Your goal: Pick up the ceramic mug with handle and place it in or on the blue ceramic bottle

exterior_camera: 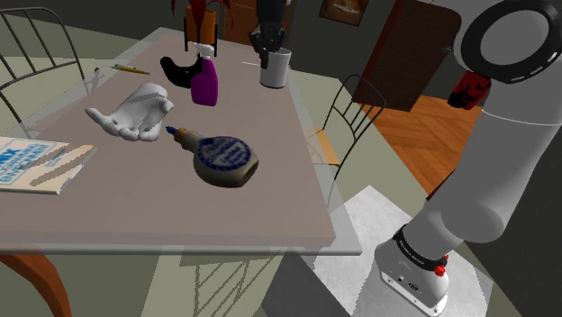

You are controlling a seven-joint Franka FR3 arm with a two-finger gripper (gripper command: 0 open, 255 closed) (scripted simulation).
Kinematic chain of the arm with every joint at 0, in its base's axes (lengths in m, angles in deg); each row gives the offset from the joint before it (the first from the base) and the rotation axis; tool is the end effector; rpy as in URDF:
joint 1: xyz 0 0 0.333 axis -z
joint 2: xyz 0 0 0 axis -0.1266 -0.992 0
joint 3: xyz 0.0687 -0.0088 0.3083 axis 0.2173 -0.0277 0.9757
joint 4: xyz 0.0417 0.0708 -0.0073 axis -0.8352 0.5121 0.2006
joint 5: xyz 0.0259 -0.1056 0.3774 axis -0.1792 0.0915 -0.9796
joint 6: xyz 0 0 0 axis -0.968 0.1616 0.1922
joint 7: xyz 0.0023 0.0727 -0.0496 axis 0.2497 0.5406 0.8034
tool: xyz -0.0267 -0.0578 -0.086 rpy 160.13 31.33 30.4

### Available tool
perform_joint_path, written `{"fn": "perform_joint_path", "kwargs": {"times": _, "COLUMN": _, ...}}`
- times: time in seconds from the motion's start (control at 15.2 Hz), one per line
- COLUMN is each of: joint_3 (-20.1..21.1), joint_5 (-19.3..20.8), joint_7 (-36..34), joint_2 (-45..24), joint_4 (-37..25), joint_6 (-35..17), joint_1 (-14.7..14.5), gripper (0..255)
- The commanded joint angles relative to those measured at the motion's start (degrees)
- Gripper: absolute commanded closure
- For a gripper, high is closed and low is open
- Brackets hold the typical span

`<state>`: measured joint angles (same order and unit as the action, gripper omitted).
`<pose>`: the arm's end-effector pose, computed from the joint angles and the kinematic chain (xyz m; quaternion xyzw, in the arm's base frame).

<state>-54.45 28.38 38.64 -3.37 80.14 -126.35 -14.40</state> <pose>0.6078 0.1753 0.5739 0.9958 0.0802 -0.0244 0.0378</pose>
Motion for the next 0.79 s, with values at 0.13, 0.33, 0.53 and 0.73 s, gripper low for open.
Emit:
{"fn": "perform_joint_path", "kwargs": {"times": 0.13, "joint_3": 1.80, "joint_5": 0.40, "joint_7": -5.12, "joint_2": -1.12, "joint_4": -2.30, "joint_6": 1.62, "joint_1": -3.58, "gripper": 255}}
{"fn": "perform_joint_path", "kwargs": {"times": 0.33, "joint_3": 3.04, "joint_5": 0.94, "joint_7": -8.86, "joint_2": -2.99, "joint_4": -5.58, "joint_6": 3.37, "joint_1": -6.47, "gripper": 255}}
{"fn": "perform_joint_path", "kwargs": {"times": 0.53, "joint_3": 4.17, "joint_5": 1.71, "joint_7": -12.56, "joint_2": -5.61, "joint_4": -10.02, "joint_6": 5.52, "joint_1": -9.63, "gripper": 255}}
{"fn": "perform_joint_path", "kwargs": {"times": 0.73, "joint_3": 5.10, "joint_5": 2.76, "joint_7": -16.13, "joint_2": -9.19, "joint_4": -16.03, "joint_6": 8.28, "joint_1": -13.22, "gripper": 255}}
